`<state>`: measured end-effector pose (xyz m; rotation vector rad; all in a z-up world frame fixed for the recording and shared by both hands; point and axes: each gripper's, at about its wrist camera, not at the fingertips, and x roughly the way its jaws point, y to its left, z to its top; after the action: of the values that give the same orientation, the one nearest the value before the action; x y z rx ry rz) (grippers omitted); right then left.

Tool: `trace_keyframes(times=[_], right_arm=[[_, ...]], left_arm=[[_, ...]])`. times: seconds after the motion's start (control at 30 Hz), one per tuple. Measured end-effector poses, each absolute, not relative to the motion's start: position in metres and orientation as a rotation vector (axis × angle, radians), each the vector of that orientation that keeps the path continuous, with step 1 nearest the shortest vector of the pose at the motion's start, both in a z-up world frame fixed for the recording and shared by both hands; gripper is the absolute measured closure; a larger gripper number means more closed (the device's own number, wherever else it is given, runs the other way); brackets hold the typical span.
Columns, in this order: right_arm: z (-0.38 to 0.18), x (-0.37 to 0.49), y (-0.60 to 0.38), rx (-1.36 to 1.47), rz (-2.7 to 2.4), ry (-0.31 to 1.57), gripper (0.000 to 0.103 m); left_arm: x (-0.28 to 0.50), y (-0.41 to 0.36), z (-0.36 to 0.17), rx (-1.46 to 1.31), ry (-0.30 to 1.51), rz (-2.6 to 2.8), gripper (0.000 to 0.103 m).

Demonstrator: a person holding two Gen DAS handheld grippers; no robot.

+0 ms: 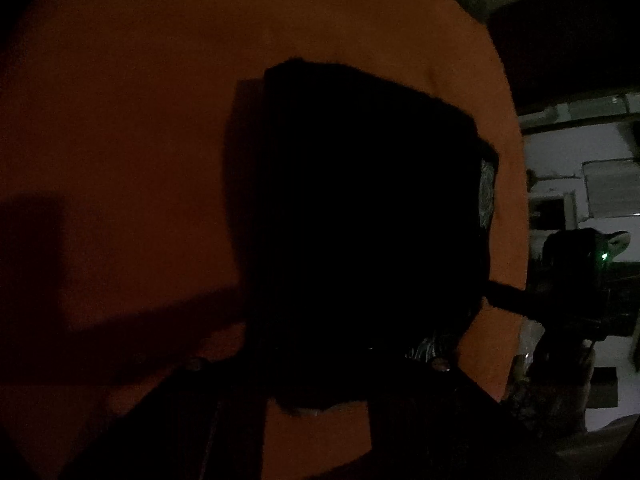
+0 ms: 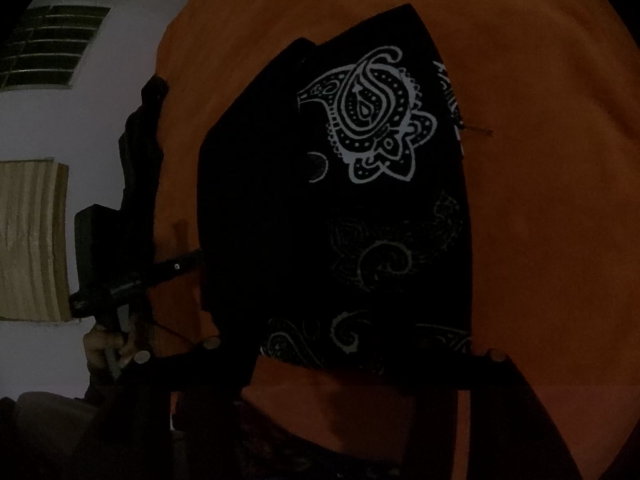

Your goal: Fold clothes

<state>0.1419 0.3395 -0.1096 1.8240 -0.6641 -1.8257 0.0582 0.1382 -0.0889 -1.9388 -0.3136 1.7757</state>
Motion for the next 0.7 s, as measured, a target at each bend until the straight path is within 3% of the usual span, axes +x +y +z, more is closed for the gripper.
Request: trace_keyframes(times=[0.03, 0.07, 0.43, 0.53, 0.6, 0.67, 0.7], right_arm=[[-0.11, 0.142, 0.339, 1.824, -1.825, -0.667, 0.052], [-0.11, 0.142, 0.337, 1.824, -1.825, -0.67, 0.052], [-0.112, 0.148, 0.34, 1.828, -1.823, -0.679, 0.052], [-0.113, 0.147, 0.334, 1.831, -1.823, -0.688, 0.052], [-0.113, 0.146, 0.33, 1.833, -1.824, -0.693, 0.052], [-0.113, 0.147, 0.328, 1.834, -1.826, -0.689, 0.052], [-0.113, 0.148, 0.328, 1.834, -1.827, -0.686, 0.052]], left_arm=[[0.06, 0.135, -0.089, -1.981, -0.288, 1.76, 0.065], [0.063, 0.134, -0.089, -2.003, -0.262, 1.754, 0.06], [0.083, 0.109, -0.079, -1.992, -0.252, 1.778, 0.06], [0.079, 0.101, -0.079, -1.999, -0.217, 1.843, 0.045], [0.076, 0.096, -0.081, -2.014, -0.184, 1.887, 0.043], [0.076, 0.092, -0.085, -1.975, -0.331, 1.788, 0.045], [0.076, 0.09, -0.087, -1.949, -0.408, 1.732, 0.056]])
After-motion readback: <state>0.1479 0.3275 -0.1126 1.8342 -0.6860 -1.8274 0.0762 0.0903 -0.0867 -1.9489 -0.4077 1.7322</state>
